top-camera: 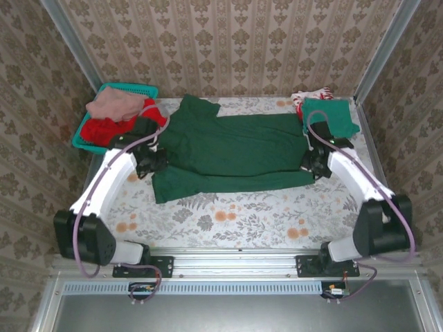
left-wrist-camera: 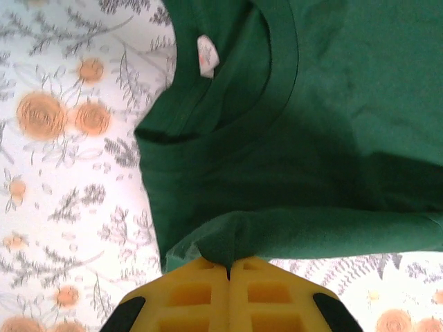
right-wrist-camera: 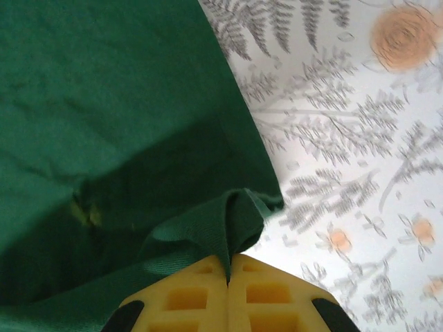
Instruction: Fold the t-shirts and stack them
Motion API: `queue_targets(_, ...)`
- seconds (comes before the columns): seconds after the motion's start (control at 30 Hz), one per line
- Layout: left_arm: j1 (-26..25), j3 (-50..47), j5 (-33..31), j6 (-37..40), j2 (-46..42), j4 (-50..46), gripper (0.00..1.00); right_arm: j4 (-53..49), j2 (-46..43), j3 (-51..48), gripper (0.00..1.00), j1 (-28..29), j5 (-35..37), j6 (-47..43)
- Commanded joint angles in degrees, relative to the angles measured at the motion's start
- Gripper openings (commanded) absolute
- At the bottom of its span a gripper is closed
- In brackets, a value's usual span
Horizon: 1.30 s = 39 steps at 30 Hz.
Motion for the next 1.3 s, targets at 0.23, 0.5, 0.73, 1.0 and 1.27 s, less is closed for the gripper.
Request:
queue_targets(0.23, 2.77, 14.29, 1.31, 6.78, 17.1, 0.87, 0.0, 2.62, 15.54, 12.56, 0.0, -2.3, 3.13, -2.67)
queue_targets(0.5, 3.18, 22.87, 2.31, 7.54, 27.87, 0.21, 0.0, 1.99, 24.14, 17.54, 0.09, -3.46, 2.14, -3.42)
queue_targets(0.73, 3.08, 31.84, 0.95, 7.83, 33.16, -3.93, 0.29, -1.39, 21.75, 20.11, 0.32, -3.37, 5.64, -4.33)
queue_targets(1.0, 1.28, 24.08, 0.49, 6.08, 21.37, -1.24, 0.6, 9.15, 6.52, 4.02, 0.56, 5.33, 2.49, -5.2)
queue_targets(1.27, -4.78, 3.31, 5.6, 0.76, 11.14, 10.84, 0.58, 8.41, 22.39, 11.74, 0.37, 8.59, -3.07, -6.46)
